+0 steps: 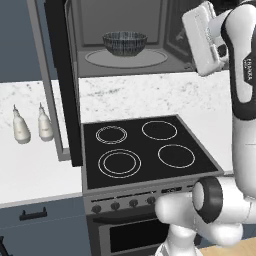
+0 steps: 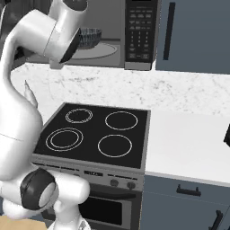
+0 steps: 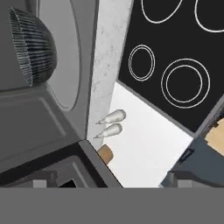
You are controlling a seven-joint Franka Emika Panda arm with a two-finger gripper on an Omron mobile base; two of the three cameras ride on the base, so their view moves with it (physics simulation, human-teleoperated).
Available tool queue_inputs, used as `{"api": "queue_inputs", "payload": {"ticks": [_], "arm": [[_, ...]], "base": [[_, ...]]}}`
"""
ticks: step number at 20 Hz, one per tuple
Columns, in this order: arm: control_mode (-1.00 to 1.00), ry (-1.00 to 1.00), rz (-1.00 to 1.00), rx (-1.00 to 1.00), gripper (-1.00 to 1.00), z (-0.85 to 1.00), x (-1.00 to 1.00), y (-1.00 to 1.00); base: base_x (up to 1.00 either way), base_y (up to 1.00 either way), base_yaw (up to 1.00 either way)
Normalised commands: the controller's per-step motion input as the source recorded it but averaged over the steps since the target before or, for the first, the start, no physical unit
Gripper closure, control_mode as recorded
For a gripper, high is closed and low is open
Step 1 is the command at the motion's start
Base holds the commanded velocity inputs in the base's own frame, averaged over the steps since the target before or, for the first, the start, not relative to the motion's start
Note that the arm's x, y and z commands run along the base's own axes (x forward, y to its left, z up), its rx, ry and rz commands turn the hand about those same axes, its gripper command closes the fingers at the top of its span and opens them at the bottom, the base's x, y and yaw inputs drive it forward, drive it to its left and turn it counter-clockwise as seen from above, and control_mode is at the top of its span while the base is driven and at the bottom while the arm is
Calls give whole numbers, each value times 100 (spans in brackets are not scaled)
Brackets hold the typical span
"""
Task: Open the microwave, place the bowl with waffle inside the microwave, then close the microwave door and turn it on.
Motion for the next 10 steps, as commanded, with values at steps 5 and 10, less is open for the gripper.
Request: {"api": "queue_inputs", "payload": {"ticks": [5, 10], "arm": [[-100, -82, 0, 33, -100, -99, -97, -20], [-100, -55, 0, 17, -100, -100, -29, 0]], "base": [[0, 0, 0], [0, 0, 0]]}}
